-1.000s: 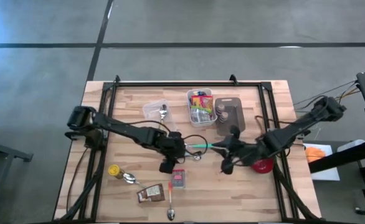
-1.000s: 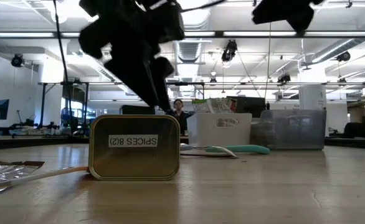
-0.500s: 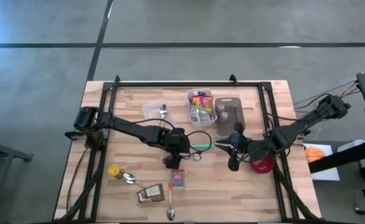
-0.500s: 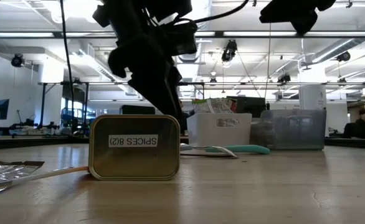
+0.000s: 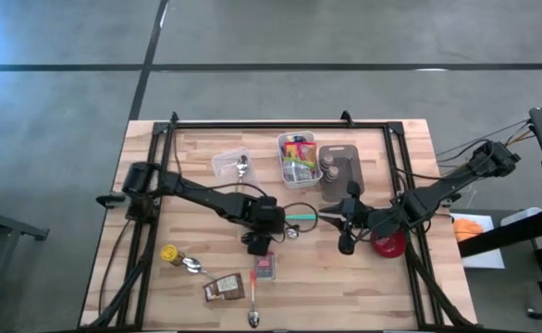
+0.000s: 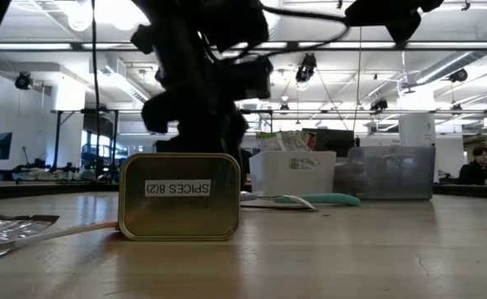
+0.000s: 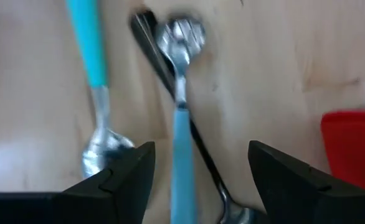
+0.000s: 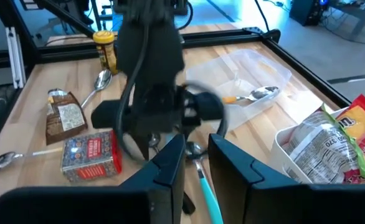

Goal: Pick & Place Food Item
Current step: Put the blue spoon into the transparent bin

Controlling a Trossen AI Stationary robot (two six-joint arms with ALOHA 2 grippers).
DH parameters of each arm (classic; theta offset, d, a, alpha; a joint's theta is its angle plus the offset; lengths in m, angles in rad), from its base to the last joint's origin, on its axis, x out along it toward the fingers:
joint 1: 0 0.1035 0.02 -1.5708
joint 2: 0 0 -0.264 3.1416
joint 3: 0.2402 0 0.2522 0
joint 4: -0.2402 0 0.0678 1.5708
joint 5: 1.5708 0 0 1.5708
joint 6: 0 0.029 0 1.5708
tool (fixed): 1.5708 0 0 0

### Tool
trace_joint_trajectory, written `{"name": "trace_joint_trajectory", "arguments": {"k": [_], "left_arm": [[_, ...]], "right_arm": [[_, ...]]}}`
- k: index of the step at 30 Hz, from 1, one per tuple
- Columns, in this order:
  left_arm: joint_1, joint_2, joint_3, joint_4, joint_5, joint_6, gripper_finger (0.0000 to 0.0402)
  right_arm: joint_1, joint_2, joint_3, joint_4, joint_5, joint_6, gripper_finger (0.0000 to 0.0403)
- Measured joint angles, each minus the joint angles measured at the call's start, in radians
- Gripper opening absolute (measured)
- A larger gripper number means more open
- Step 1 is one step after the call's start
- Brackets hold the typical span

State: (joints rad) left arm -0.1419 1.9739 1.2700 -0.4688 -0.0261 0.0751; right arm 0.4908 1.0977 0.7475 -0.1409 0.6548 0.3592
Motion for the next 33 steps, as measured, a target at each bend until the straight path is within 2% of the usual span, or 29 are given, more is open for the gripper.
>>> {"name": "trace_joint_trajectory", "arguments": {"k": [6,20,25,33], "left_arm": [[0.000,0.025,0.058,-0.010,-0.001,0.022,0.0258],[0.018,0.087,0.051,0.004,0.011,0.033,0.0252],[0.027,0.088,0.050,0.003,0.071,0.033,0.0215],[0.029,0.084,0.049,0.002,0.096,0.022,0.0140]], "right_arm": [[0.000,0.000,0.000,-0.001,0.000,0.000,0.0067],[0.000,0.000,0.000,-0.002,-0.002,-0.001,0.0067],[0.000,0.000,0.000,-0.003,-0.003,-0.005,0.0067],[0.000,0.000,0.000,-0.004,-0.003,-0.005,0.0067]]}}
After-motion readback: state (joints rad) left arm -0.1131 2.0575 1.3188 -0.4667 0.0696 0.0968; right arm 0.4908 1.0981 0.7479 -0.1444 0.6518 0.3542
